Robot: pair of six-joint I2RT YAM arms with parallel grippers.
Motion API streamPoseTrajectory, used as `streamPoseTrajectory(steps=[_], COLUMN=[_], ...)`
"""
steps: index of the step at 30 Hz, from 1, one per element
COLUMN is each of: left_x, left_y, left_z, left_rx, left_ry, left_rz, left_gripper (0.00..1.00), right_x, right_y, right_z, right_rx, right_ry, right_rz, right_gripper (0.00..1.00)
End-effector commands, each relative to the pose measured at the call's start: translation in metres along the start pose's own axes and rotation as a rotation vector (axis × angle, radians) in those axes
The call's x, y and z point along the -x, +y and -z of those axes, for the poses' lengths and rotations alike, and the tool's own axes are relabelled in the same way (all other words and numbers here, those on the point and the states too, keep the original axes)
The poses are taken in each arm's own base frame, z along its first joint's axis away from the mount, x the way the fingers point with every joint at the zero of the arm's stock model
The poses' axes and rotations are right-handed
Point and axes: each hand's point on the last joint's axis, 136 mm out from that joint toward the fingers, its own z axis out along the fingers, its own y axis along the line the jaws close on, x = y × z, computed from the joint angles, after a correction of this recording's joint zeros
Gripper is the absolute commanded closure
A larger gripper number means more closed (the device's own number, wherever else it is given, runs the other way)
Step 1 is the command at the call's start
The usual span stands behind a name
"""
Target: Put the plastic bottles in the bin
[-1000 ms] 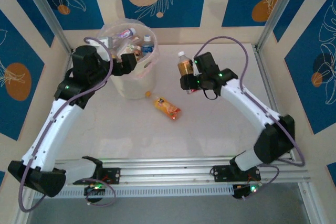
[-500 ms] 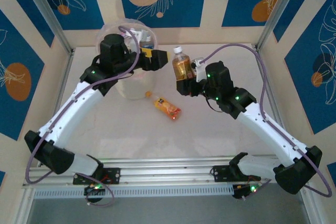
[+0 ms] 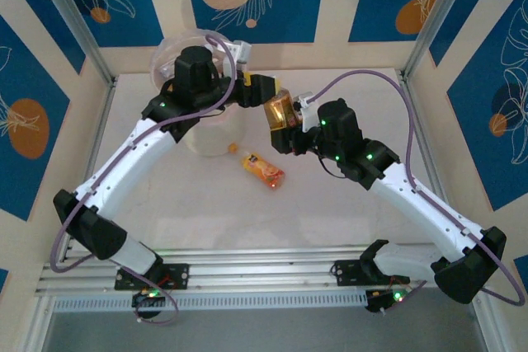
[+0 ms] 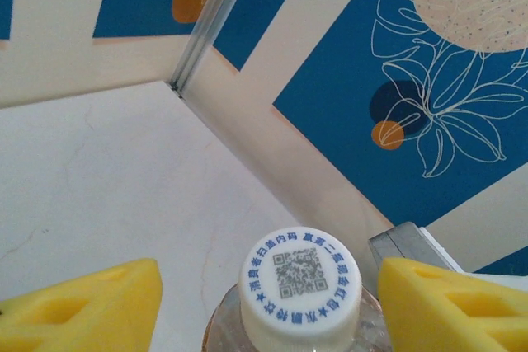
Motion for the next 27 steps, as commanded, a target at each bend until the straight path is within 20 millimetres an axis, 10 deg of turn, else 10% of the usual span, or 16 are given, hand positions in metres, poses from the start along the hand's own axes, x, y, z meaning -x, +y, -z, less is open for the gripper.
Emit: streamPoseTrajectory(steps=[1, 13, 19, 27], left_x=[0.012, 0.018, 0.046, 0.109], left_y=[-0.025, -0.021, -0.020, 0.023], left_z=[0.001, 0.004, 0.028, 0.086], left_rx=[-0.076, -0.033, 0.056, 0.241], left_ry=[-0.022, -0.046, -0.155, -0.412], left_rz=[-0.039, -0.062, -0.142, -0.092], left_gripper=[0.36, 0.88, 0.99, 1.00], right_x=[0.017, 0.020, 0.024, 0.027], right_y=[0.005, 0.007, 0.010, 0.006], right_z=[0.004, -0.001, 0.007, 0.022], right_rx=[0.001, 0.000, -0.006, -0.036], right_ry=[-0.053, -0.052, -0.056, -0.083], right_rz=[0.024, 0.024, 0.024, 0.006], right_gripper=[0.64, 0.57, 0.00, 0.01])
